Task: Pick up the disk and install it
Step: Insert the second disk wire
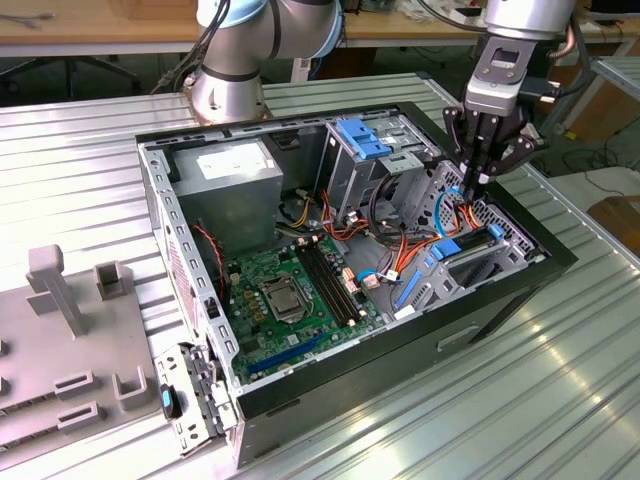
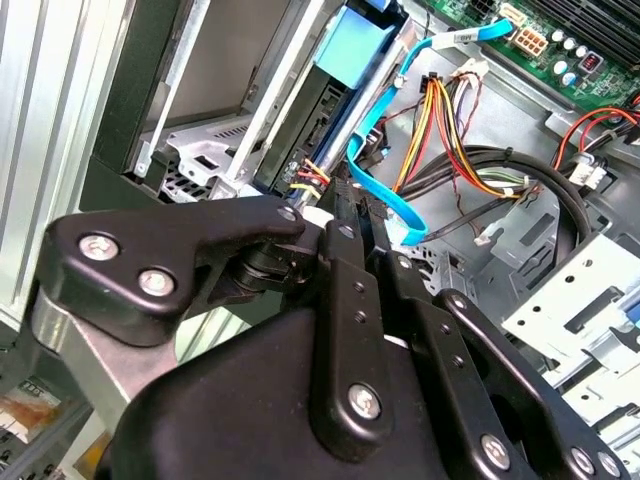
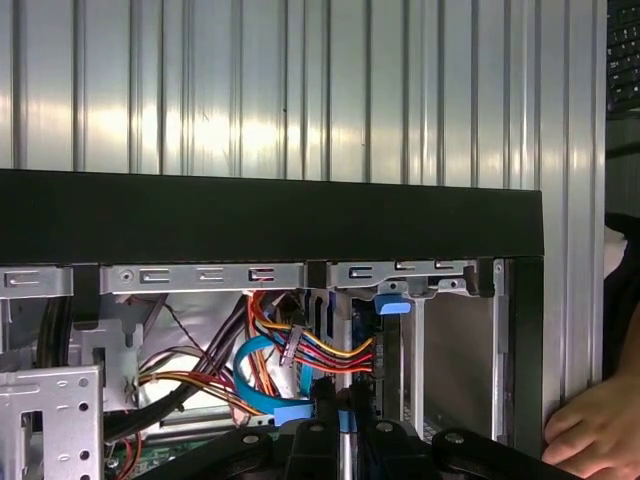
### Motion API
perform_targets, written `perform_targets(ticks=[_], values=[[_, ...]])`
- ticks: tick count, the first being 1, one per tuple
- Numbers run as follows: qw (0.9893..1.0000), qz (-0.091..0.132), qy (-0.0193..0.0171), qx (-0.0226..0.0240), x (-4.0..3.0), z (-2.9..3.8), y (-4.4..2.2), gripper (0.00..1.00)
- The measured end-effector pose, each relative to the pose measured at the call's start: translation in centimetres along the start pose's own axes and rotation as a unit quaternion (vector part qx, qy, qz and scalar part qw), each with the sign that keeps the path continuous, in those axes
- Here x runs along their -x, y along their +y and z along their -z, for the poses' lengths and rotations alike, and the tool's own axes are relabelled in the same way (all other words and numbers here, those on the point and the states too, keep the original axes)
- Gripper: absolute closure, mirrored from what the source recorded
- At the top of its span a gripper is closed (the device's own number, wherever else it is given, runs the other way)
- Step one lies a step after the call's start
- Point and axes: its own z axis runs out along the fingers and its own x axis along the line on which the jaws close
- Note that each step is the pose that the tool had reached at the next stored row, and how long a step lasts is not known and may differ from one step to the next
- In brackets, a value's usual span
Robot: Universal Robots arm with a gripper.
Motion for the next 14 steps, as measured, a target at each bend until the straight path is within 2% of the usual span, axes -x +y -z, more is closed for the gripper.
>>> perform_targets(ticks=[4,6,7,8,9,10,11,12,14], values=[[1.0,0.001,0.0,0.0002,0.4,-0.16,0.0,0.83],[1.0,0.001,0.0005,0.0003,0.99,-0.35,-0.01,0.83],[1.0,0.001,0.0062,0.0003,1.33,-0.49,-0.07,0.83],[0.9998,0.002,0.0179,0.0004,1.67,-0.64,-0.17,0.83],[0.9996,0.002,0.0269,0.0004,1.92,-0.76,-0.28,0.83],[0.9994,0.002,0.0336,0.0004,2.14,-0.85,-0.36,0.83],[0.9993,0.002,0.0374,0.0004,2.28,-0.91,-0.39,0.83],[0.9989,0.002,0.0458,0.0004,2.76,-1.13,-0.48,0.83],[0.9986,0.002,0.0519,0.0004,3.65,-1.53,-0.6,0.83]])
